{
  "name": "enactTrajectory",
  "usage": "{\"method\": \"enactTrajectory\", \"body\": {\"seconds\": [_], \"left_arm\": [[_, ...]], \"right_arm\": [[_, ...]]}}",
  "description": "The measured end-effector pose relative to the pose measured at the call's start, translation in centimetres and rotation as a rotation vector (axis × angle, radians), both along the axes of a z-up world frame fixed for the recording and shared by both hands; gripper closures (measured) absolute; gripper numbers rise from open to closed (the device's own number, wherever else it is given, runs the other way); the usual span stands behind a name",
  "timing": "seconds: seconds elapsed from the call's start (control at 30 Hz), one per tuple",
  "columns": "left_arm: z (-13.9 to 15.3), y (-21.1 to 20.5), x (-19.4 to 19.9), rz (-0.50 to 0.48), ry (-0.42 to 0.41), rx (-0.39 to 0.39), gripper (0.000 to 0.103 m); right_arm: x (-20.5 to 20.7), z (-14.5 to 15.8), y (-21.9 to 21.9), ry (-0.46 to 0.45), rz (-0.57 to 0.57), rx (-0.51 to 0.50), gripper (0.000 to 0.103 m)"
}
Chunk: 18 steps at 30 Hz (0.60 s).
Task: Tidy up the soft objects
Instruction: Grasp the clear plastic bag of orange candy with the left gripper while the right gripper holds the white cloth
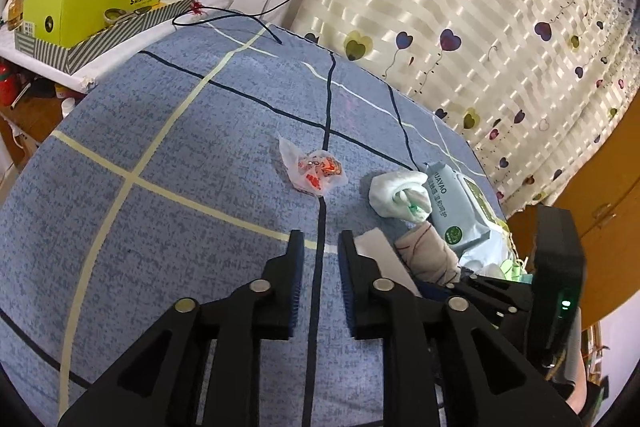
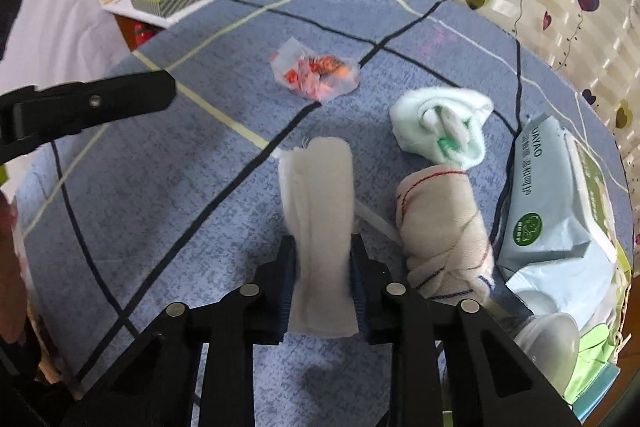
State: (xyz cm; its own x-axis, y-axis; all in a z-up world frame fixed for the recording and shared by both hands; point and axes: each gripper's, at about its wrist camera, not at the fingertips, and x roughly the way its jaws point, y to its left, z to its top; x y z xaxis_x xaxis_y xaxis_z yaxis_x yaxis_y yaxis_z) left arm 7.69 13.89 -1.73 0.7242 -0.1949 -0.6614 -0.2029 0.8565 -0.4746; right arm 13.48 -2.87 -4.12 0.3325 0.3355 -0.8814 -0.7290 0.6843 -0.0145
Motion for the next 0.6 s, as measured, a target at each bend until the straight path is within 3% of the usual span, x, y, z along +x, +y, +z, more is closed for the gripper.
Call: {"method": "enactTrajectory", "body": {"seconds": [0.27, 0.6], "left_arm": [[0.5, -1.0, 2.6, -0.054, 0.019, 0.061, 0.060], [-1.5, -0.1, 7.6, -0.051, 0.107, 0.061, 0.059]], "right_arm": [[-1.0, 4.1, -2.1, -0.082, -0.028, 0.117, 0.079], [-0.1, 7.3, -4.7, -0.143, -0.075, 0.191, 0.079]]}}
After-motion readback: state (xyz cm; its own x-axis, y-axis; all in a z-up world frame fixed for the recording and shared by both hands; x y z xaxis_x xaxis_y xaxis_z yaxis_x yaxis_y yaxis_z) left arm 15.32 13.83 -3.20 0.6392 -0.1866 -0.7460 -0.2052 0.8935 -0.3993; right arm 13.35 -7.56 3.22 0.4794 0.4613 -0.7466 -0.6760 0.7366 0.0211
